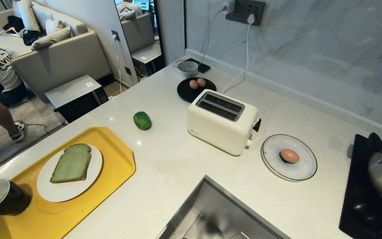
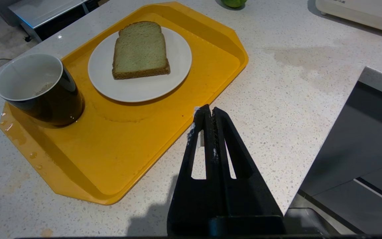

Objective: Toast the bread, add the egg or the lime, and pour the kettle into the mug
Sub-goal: Pick up the egg

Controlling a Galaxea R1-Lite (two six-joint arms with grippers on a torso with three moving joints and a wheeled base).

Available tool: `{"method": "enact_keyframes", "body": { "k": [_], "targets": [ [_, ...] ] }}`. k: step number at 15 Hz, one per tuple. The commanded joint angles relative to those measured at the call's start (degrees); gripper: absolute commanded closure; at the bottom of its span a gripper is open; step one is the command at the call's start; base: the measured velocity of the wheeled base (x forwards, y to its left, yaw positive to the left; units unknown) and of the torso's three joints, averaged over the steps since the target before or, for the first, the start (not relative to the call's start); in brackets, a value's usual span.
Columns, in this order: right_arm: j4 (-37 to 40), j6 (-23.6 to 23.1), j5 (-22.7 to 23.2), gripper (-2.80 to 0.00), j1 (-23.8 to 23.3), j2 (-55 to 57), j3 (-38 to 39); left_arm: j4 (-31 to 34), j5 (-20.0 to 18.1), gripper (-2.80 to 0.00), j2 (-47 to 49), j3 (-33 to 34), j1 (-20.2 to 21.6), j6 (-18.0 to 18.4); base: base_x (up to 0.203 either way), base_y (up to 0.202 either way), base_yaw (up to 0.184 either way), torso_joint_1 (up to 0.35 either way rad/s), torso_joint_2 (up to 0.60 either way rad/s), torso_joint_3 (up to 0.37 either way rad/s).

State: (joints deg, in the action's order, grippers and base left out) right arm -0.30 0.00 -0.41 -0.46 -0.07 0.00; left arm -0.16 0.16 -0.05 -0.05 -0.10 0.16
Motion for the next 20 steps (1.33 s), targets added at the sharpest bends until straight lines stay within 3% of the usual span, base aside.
{"method": "enact_keyframes", "body": {
  "k": [1, 14, 17, 20],
  "targets": [
    [0.0, 0.0, 0.0, 0.00, 0.0, 0.1, 0.1, 0.0, 0.0, 0.00, 0.0, 0.0, 0.0, 0.0, 0.000, 0.000, 0.000, 0.000, 0.00, 0.000],
    [1.3, -3.8, 0.7, 0.00, 0.0, 0.1, -0.3, 0.0, 0.0, 0.00, 0.0, 0.0, 0.0, 0.0, 0.000, 0.000, 0.000, 0.000, 0.00, 0.000],
    [9.0, -3.4, 0.7, 0.00, 0.0, 2.9, -8.0, 0.0, 0.0, 0.00, 0.0, 0.0, 0.0, 0.0, 0.000, 0.000, 0.000, 0.000, 0.00, 0.000],
    [14.0, -1.7, 1.9, 0.00, 0.0, 18.6, -19.2, 0.0, 0.0, 0.00, 0.0, 0.0, 0.0, 0.0, 0.000, 0.000, 0.000, 0.000, 0.00, 0.000]
  ]
}}
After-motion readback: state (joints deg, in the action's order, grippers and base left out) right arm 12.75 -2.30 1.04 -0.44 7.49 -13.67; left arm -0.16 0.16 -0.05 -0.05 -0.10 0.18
